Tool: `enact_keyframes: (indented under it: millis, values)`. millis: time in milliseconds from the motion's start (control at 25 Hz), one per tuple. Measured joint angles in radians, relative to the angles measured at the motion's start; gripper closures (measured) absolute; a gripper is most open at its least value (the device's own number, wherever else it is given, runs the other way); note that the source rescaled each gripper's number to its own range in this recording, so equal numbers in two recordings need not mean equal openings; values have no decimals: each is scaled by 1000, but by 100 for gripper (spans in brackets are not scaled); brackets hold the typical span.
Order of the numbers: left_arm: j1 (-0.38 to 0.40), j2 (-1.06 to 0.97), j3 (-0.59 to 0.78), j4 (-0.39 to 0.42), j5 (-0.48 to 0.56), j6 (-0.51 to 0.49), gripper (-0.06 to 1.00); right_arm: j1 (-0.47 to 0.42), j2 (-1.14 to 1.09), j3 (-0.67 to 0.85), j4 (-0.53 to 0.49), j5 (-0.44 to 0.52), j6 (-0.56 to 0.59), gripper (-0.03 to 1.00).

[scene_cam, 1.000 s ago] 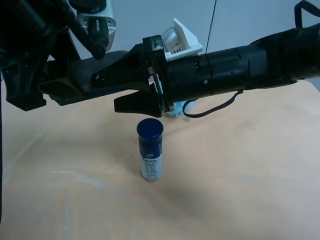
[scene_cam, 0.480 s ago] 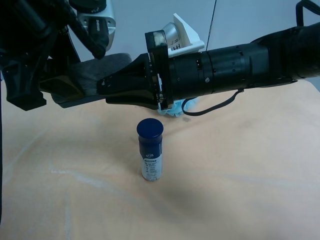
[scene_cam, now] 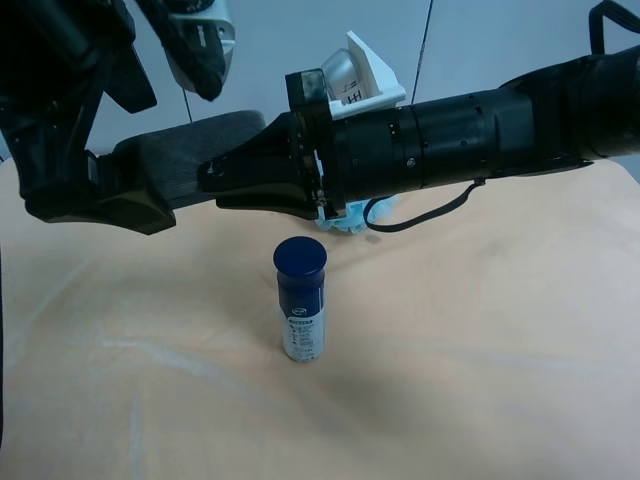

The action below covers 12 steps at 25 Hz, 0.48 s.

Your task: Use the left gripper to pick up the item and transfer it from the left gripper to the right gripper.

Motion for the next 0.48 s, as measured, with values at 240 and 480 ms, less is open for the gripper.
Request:
enact_keyframes:
  millis: [240,480]
  values:
    - [0,-130,0,131,2,-187,-5,0,0,0,0,0,0,97]
    - [0,-336,-1,143,3,-350,-5,0,0,0,0,0,0,97]
